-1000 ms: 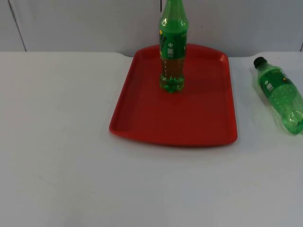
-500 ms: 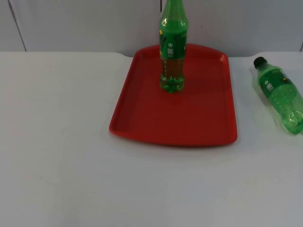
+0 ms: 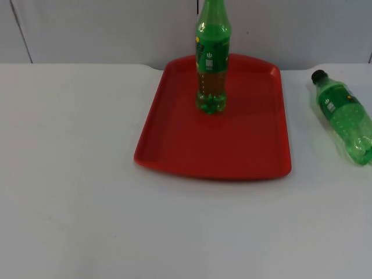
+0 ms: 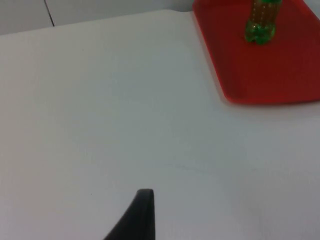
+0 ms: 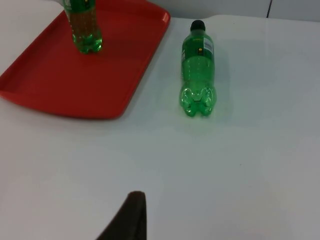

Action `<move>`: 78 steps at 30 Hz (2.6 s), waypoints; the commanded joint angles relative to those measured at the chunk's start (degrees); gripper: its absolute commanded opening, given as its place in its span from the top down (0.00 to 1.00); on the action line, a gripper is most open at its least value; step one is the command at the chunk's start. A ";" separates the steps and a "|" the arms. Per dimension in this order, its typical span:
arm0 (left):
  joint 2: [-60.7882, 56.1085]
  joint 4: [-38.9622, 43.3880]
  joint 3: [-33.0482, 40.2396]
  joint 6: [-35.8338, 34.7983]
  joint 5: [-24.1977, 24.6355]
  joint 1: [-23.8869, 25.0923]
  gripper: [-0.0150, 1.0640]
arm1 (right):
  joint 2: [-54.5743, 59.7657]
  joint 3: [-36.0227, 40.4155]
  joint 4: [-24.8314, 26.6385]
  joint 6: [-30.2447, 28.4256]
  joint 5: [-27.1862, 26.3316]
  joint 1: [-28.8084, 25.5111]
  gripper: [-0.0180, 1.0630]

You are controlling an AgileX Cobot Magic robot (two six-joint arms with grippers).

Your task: Place the bottle upright on the tray.

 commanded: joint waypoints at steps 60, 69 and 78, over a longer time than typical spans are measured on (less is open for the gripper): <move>-0.19 -0.09 0.23 -0.35 0.05 0.16 0.01 | 23.10 -6.93 5.58 0.78 -10.82 -0.32 0.01; -0.19 -0.09 0.23 -0.35 0.05 0.16 0.01 | 45.63 -18.63 5.58 1.15 -15.58 -0.32 0.01; -0.19 -0.09 0.23 -0.35 0.05 0.16 0.01 | 72.67 -36.29 5.58 1.15 -16.34 -0.32 0.01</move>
